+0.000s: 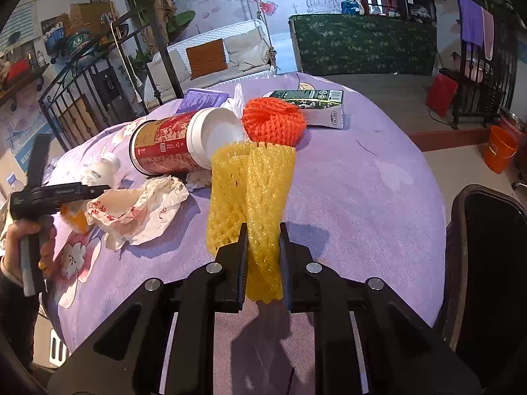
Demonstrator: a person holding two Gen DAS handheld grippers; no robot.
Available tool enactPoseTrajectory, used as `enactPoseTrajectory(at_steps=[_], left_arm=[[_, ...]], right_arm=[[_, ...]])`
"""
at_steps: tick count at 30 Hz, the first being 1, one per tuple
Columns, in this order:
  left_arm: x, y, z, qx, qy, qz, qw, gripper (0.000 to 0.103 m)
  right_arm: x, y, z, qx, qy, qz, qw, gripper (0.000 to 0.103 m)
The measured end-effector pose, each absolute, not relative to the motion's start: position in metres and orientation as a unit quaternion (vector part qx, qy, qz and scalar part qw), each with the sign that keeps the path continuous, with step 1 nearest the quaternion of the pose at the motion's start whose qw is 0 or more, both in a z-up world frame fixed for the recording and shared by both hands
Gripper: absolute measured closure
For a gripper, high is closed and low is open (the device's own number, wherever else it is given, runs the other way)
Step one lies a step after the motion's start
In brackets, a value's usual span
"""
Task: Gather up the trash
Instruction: 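Carry the yellow foam net over the black bin and release it with the right tool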
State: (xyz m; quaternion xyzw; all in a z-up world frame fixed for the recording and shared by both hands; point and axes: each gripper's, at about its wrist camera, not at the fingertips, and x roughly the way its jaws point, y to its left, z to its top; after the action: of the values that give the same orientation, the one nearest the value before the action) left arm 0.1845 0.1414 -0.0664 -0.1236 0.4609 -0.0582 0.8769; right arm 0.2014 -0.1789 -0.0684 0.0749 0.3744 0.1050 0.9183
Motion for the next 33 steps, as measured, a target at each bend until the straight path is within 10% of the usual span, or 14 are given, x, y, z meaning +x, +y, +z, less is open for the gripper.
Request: enactPoseTrajectory(at_steps=[33], left_arm=[[0.141, -0.153, -0.009, -0.022, 0.342, -0.391, 0.854, 0.043]], right_arm=[[0.156, -0.387, -0.101, 0.157, 0.421, -0.147, 0.881, 0.086]])
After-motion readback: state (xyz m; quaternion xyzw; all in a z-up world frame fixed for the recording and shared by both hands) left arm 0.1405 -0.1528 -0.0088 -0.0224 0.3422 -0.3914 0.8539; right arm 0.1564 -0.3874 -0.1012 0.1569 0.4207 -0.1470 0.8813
